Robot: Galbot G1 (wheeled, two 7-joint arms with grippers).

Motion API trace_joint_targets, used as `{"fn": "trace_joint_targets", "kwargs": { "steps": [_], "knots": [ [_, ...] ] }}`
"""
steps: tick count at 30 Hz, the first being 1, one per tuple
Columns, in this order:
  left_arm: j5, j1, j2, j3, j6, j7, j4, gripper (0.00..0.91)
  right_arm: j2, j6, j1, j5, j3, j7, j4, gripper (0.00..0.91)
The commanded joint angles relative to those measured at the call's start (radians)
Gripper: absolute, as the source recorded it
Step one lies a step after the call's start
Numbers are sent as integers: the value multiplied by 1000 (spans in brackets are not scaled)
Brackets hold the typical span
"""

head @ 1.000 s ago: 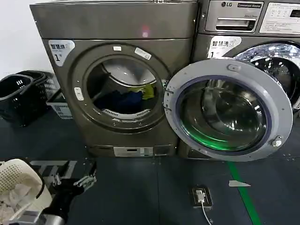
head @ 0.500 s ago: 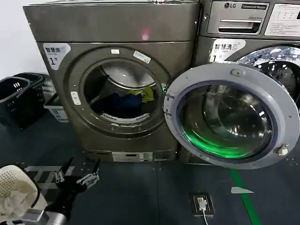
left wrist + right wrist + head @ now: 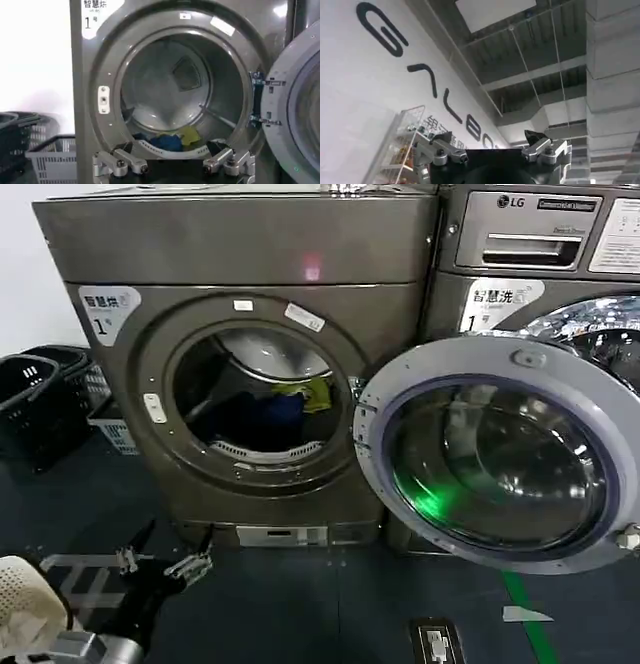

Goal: Grasp the clothes from the dryer.

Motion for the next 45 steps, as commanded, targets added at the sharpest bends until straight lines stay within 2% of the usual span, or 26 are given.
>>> {"fn": "trace_joint_targets", "kwargs": {
  "steps": [1, 19, 23, 31, 36, 45],
  "knots": [
    [10, 1, 4, 12, -1, 4, 1, 907, 2, -1, -1, 3, 1, 1, 0, 907],
    [20, -5, 2, 16, -6, 8, 8, 907, 6, -6, -6, 2, 3, -6, 11, 907],
    [-48, -53, 30, 18, -34, -12, 41, 907, 11, -24, -13, -3, 4, -4, 36, 907],
    [-140, -396, 113, 119, -109, -106, 310, 907, 25, -28, -79, -20, 40, 24, 116, 907],
    [-150, -553, 121, 173, -120, -138, 469, 907, 38, -27, -121, -16, 84, 38, 139, 907],
    [-136, -849, 113, 325, -197, -216, 830, 907, 67, -11, -126, 8, 97, 20, 189, 907]
  ]
}}
